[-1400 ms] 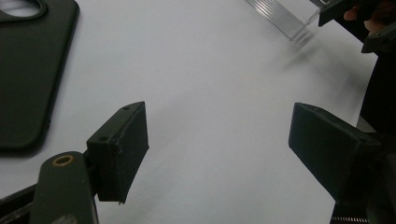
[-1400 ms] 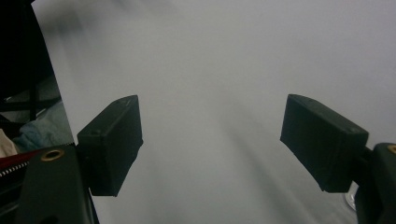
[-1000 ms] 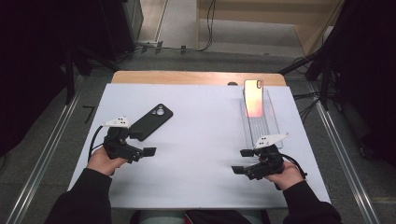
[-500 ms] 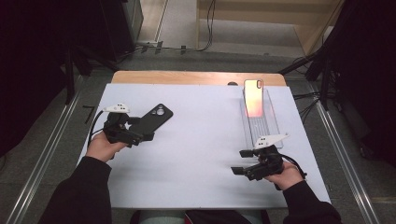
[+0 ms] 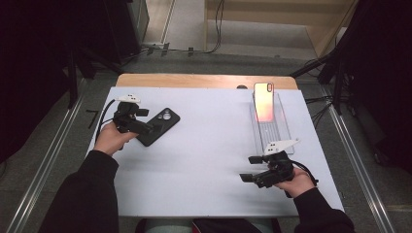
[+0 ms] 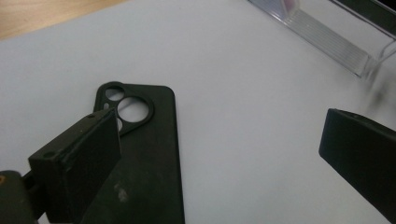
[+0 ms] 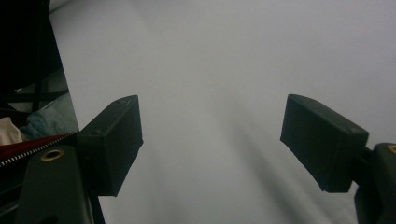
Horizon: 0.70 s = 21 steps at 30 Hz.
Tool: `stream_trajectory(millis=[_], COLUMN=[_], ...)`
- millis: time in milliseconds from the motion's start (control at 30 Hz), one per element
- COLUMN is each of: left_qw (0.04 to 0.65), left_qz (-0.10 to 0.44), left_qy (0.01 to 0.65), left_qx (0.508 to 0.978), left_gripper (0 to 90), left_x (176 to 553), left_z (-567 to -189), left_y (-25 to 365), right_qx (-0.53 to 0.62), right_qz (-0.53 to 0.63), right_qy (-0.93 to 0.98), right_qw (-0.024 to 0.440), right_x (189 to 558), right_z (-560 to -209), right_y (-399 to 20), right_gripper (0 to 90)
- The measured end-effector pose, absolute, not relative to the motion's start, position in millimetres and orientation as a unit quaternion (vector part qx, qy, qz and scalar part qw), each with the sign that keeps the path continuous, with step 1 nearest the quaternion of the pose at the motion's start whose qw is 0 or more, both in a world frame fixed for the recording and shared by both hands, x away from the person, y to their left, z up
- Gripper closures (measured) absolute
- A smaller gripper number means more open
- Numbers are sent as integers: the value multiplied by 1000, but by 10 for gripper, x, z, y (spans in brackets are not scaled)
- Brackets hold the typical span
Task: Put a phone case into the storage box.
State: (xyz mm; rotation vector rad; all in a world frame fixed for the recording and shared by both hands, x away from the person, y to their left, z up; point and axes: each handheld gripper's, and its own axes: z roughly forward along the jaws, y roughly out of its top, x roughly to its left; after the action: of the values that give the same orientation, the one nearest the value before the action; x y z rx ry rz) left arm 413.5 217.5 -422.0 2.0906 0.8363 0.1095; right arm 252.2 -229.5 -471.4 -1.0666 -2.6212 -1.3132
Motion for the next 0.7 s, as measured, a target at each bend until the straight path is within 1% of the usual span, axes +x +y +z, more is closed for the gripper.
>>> stream_trajectory(millis=[367,700], left_qw=[420,404], left_qz=[56,63], left_qy=[340,344], left_qx=[840,845], left_gripper=[0,0], left_x=[4378,4446], left_z=[-4269,-4374], left_y=[2103,2101], right_qx=[-343,-349], right_qz=[-423,-423], right_qy=[-839,-837], right_qw=[11,14], right_x=[2515,2498], right_z=[-4717,-4728], right_y=[-2309,-2337], right_gripper=[188,188])
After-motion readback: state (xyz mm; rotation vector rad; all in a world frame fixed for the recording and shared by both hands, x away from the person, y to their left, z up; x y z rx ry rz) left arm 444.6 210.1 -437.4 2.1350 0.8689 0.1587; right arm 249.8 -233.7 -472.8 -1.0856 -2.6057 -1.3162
